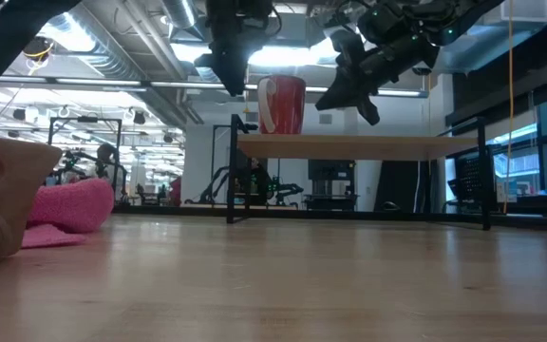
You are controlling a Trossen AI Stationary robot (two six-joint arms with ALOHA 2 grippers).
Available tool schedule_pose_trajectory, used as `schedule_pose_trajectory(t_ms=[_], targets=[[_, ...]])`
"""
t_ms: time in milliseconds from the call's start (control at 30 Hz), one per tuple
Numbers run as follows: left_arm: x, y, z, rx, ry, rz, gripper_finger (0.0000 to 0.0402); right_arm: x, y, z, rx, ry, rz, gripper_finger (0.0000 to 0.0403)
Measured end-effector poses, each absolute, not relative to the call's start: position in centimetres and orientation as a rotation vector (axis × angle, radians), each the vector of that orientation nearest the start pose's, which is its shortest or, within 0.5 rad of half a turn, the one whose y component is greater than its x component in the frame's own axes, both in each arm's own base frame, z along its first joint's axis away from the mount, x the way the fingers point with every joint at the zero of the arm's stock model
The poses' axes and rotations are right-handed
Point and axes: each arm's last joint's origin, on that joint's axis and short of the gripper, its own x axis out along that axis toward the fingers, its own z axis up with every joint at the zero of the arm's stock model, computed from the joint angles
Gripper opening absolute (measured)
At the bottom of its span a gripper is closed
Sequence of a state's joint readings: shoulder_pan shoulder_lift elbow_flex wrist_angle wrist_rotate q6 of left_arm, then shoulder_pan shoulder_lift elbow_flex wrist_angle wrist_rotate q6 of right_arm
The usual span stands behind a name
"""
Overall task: Stack small to large cups/mugs on shelf
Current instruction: Put the orange mug on the shelf
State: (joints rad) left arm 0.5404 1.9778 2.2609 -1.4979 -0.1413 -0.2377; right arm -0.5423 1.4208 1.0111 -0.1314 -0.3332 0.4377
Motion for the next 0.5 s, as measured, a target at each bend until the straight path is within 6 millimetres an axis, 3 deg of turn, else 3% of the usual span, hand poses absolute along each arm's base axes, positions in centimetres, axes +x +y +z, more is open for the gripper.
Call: schedule_pose_trajectory(t_ms=[500], targets=[[33.4,19.6,38.6,-0.414,1.033,0.655,0.0068,27.4,-15.0,27.7,0.665,0.402,-0.307,0.0008]])
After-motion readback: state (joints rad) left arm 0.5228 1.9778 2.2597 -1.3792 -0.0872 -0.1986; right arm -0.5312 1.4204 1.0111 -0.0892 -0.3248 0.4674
